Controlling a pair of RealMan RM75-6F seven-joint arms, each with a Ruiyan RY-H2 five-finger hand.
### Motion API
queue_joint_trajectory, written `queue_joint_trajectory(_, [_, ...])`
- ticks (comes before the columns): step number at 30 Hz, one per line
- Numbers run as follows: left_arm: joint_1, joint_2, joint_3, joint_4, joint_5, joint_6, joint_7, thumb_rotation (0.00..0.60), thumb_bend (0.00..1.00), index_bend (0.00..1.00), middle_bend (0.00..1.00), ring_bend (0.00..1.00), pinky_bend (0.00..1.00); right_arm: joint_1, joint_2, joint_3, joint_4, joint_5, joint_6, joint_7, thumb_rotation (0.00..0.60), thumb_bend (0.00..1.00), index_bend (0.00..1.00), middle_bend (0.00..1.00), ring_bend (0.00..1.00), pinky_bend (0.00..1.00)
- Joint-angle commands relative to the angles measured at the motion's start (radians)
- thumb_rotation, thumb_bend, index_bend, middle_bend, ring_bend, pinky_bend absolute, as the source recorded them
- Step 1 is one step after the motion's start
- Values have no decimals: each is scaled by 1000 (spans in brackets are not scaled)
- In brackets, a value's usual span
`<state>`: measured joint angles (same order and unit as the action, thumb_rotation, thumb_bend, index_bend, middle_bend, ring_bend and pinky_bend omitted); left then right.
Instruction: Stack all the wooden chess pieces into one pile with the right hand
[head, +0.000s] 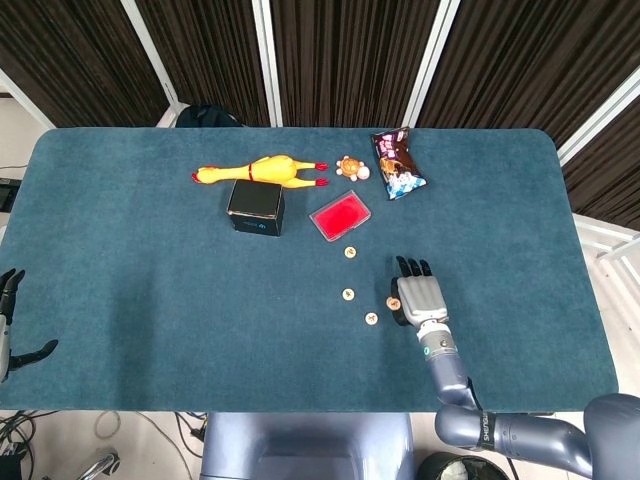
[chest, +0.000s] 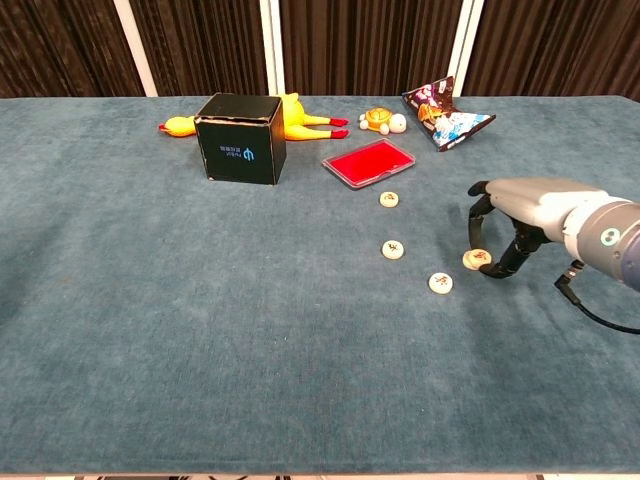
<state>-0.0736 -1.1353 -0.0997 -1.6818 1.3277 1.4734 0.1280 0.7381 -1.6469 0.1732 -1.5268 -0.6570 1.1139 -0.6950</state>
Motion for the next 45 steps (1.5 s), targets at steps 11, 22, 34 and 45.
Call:
queue_joint_trajectory(11, [0, 1, -1, 0, -2, 0, 0, 600, 4, 41, 22, 0, 144, 22, -22, 17, 20, 28, -4, -32, 600, 391, 525, 4, 15, 0])
queue_joint_trajectory(22, [0, 1, -1, 0, -1, 0, 2, 600, 5, 41, 23, 0, 144, 23, -7, 17, 10, 34, -6, -37, 600, 391, 525, 5, 14, 0])
queue_joint_trajectory(34, [0, 1, 0, -1, -3, -1, 4, 600, 5, 41, 22, 0, 144, 25, 0, 15, -1, 49, -4, -45, 600, 391, 494, 4, 2, 0])
queue_joint_trajectory(45, [0, 2, 0, -3, -5, -1, 5, 600, 5, 41, 22, 0, 144, 28, 4, 12, -10, 60, -3, -53, 600, 391, 469, 4, 0, 0])
